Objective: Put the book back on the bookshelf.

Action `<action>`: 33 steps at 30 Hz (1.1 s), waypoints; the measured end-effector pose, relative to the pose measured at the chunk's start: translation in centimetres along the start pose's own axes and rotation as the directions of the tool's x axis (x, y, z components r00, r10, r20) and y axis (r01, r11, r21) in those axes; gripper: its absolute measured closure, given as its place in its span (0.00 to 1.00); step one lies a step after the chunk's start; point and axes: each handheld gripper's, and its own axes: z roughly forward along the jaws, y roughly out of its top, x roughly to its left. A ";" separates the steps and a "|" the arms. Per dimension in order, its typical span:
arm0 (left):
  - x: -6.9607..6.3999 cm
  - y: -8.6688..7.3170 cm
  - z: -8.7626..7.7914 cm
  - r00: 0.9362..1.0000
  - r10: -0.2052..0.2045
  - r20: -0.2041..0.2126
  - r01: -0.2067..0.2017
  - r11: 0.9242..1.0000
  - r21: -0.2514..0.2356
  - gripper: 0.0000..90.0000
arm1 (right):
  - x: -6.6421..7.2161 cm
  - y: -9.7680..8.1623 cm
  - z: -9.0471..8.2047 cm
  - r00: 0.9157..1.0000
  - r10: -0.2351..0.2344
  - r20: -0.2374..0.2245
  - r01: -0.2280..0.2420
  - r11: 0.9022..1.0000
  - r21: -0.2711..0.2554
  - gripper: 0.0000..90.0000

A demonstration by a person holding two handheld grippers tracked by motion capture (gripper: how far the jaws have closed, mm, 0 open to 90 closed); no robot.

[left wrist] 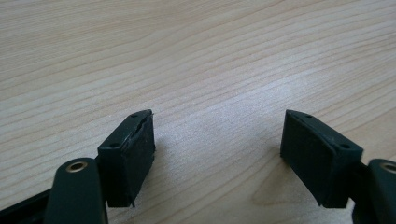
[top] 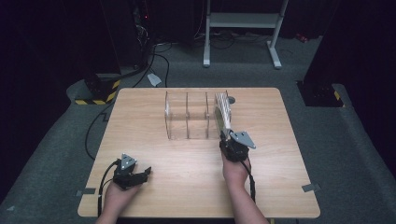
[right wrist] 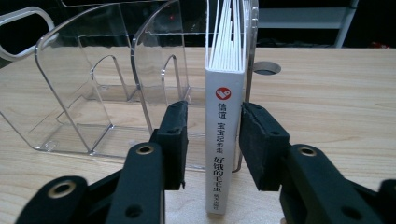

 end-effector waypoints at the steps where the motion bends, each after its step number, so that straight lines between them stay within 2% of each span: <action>1: 0.0 0.0 0.0 1.000 0.000 0.000 0.000 1.000 0.000 0.29 | 0.0 0.0 0.0 1.000 -0.001 -0.005 0.001 1.000 -0.002 0.67; 9: 0.0 0.0 0.0 1.000 0.000 0.000 0.000 1.000 0.000 0.29 | -0.1 0.1 -0.2 0.999 -0.002 -0.043 0.003 1.000 0.014 0.56; 18: 0.0 0.0 0.0 1.000 -0.002 -0.002 0.002 1.000 0.001 0.29 | -1.3 -0.2 -1.0 0.996 -0.024 -0.082 0.028 0.998 0.047 0.45; 29: 0.0 0.0 0.0 1.000 -0.003 -0.004 0.003 1.000 0.002 0.29 | -2.6 -0.9 -2.2 0.988 -0.075 -0.135 0.088 0.991 0.096 0.32; 33: 0.0 0.0 0.0 1.000 -0.004 -0.004 0.004 1.000 0.001 0.29 | -3.4 -1.6 -2.8 0.987 -0.084 -0.138 0.100 0.989 0.112 0.29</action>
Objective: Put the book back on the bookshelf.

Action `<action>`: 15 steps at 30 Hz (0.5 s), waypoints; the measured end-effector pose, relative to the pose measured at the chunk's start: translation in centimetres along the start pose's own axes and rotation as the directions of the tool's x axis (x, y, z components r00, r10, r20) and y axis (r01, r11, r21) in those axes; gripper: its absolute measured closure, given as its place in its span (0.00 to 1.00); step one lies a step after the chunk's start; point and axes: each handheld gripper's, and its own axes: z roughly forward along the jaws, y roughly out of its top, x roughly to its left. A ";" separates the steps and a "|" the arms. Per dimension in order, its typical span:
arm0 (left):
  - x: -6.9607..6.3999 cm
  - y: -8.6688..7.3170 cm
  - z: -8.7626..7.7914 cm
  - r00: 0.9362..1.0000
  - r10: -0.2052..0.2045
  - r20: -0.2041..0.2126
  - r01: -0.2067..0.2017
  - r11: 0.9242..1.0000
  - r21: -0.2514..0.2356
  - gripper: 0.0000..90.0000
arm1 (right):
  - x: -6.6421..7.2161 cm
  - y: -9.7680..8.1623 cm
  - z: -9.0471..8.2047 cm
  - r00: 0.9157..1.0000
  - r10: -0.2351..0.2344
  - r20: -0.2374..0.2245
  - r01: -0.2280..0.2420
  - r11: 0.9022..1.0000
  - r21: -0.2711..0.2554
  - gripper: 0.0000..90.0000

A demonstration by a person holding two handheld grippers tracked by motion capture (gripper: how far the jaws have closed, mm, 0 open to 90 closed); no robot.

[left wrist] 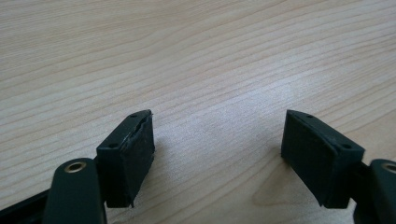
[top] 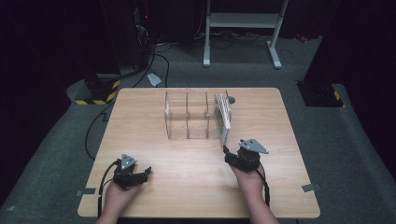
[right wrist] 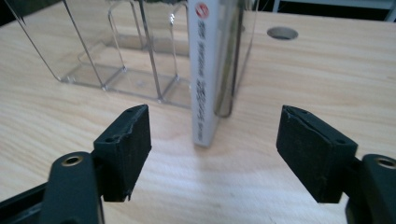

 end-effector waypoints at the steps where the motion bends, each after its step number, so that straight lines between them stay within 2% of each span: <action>1: 0.0 0.0 0.0 1.000 -0.001 0.000 0.001 1.000 0.001 0.29 | -0.2 -0.2 -0.1 1.000 -0.004 0.003 0.004 1.000 0.006 0.28; 5: 0.0 0.0 0.0 1.000 -0.001 0.000 0.001 1.000 0.001 0.29 | -1.0 -1.4 -0.6 1.000 -0.017 0.014 0.016 0.999 0.032 0.26; 8: 0.0 0.0 0.0 1.000 0.001 0.000 -0.001 1.000 0.000 0.29 | -1.6 -2.2 -0.7 0.999 -0.040 0.030 0.037 0.996 0.082 0.25; 12: 0.0 0.0 0.0 1.000 -0.001 0.000 0.001 1.000 0.001 0.29 | -2.7 -3.8 -0.7 0.996 -0.058 0.065 0.046 0.982 0.181 0.23; 14: 0.0 0.0 0.0 1.000 0.003 0.000 -0.003 1.000 0.001 0.28 | -3.4 -4.9 -0.3 0.991 -0.086 0.098 0.060 0.967 0.249 0.21; 15: 0.0 0.0 0.0 1.000 0.002 0.001 -0.002 1.000 0.001 0.28 | -3.9 -4.9 -0.3 0.996 -0.039 0.079 0.016 0.963 0.268 0.20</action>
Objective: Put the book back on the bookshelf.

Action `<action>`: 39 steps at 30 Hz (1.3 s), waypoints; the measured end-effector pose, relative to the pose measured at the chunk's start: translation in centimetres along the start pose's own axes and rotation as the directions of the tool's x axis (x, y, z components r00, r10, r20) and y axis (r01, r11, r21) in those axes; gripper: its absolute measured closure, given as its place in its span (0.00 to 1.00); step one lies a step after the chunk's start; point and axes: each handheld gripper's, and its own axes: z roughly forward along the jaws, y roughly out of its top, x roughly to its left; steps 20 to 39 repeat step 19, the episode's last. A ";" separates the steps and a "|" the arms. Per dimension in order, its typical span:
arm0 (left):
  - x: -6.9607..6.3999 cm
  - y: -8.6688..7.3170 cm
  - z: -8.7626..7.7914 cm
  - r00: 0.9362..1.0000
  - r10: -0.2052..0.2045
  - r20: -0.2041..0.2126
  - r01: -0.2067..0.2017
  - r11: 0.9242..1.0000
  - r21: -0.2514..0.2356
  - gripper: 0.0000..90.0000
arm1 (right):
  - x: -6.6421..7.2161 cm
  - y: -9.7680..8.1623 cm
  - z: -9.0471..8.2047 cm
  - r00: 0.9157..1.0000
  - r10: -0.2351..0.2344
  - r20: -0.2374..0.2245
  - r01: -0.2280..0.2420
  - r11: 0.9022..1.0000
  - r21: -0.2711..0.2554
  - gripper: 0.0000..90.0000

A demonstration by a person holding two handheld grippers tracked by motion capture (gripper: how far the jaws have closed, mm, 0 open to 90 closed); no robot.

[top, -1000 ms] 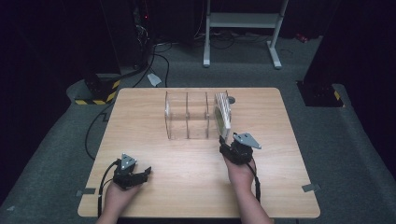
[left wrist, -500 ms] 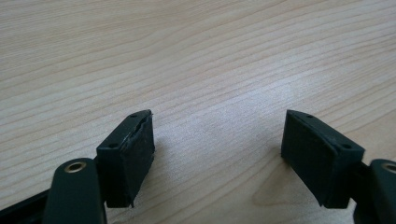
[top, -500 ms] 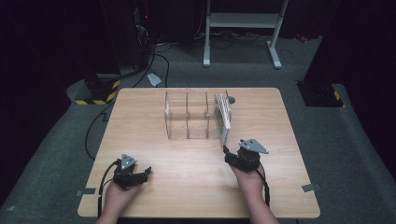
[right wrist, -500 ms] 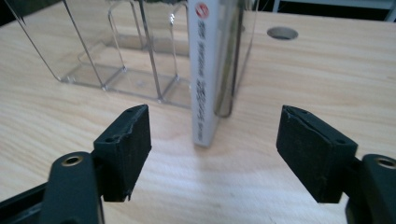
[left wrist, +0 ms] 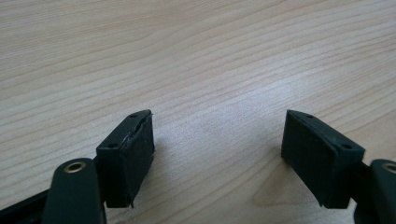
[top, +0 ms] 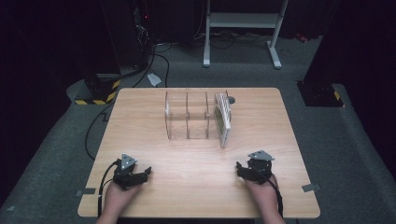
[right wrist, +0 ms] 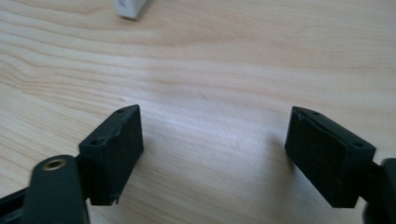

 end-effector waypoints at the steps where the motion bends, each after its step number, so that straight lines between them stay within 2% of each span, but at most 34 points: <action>1: 0.0 0.0 0.0 1.000 0.000 0.000 0.000 1.000 0.000 0.28 | -0.4 0.0 0.0 1.000 0.022 0.007 -0.022 1.000 0.006 0.20; 7: 0.0 0.0 0.0 1.000 0.001 0.002 -0.001 1.000 0.001 0.28 | 0.0 -0.1 -0.1 1.000 -0.001 -0.006 0.002 1.000 0.008 0.20; 17: 0.0 0.0 0.0 1.000 0.004 0.001 -0.004 1.000 0.001 0.28 | 0.0 0.1 0.1 1.000 -0.010 -0.012 0.010 1.000 0.004 0.20; 39: 0.0 0.0 0.0 1.000 0.003 0.001 -0.003 1.000 0.000 0.28 | 0.1 0.1 0.1 1.000 -0.006 -0.012 0.006 1.000 0.005 0.20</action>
